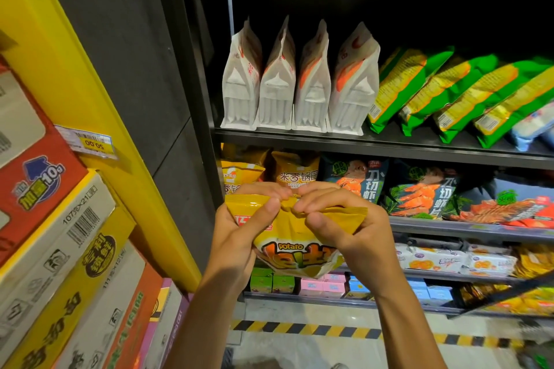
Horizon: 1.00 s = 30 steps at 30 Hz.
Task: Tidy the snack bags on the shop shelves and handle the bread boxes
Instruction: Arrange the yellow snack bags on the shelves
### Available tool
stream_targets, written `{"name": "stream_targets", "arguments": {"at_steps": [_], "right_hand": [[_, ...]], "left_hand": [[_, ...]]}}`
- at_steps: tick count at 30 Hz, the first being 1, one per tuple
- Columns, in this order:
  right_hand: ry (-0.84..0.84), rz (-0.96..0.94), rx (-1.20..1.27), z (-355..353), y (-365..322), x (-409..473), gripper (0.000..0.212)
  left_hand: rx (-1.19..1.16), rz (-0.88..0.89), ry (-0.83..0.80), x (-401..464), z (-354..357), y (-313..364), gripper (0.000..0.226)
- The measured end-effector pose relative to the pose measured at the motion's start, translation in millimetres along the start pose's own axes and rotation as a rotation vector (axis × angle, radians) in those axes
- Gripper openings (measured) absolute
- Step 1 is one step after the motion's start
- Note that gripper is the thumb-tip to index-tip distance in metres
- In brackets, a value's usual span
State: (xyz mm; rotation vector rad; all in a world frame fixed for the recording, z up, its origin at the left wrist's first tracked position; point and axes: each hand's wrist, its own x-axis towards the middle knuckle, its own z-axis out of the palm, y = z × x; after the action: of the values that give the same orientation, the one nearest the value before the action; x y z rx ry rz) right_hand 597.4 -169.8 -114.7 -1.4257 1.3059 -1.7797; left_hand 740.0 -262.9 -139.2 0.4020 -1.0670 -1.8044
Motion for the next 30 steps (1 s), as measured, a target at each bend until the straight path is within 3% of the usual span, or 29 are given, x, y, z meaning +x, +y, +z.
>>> {"name": "stream_targets", "arguments": {"at_steps": [4, 6, 12, 15, 21, 23, 28, 30], "right_hand": [[0.064, 0.081, -0.008, -1, 0, 1, 0.028], [0.123, 0.130, 0.041, -2, 2, 0, 0.035], [0.348, 0.238, 0.124, -8, 10, -3, 0.037], [0.284, 0.294, 0.133, -9, 15, -4, 0.034], [-0.016, 0.403, 0.073, -23, 33, -15, 0.063], [-0.078, 0.445, 0.030, -21, 33, -14, 0.055], [0.087, 0.410, -0.033, -14, 30, -11, 0.032], [0.179, 0.429, 0.057, -14, 29, -10, 0.036]], "left_hand": [[0.059, -0.052, 0.042, 1, 4, 1, 0.061], [0.142, -0.019, 0.020, 3, 2, 1, 0.051], [0.347, 0.082, -0.275, 9, -11, 5, 0.037], [0.349, 0.088, -0.151, 7, -11, -1, 0.025], [0.142, -0.018, 0.249, 9, -3, 2, 0.030], [0.080, -0.041, 0.279, 13, 1, 7, 0.027], [0.179, 0.001, 0.093, 22, 1, 16, 0.052], [0.201, -0.036, -0.035, 20, -4, 14, 0.069]]}}
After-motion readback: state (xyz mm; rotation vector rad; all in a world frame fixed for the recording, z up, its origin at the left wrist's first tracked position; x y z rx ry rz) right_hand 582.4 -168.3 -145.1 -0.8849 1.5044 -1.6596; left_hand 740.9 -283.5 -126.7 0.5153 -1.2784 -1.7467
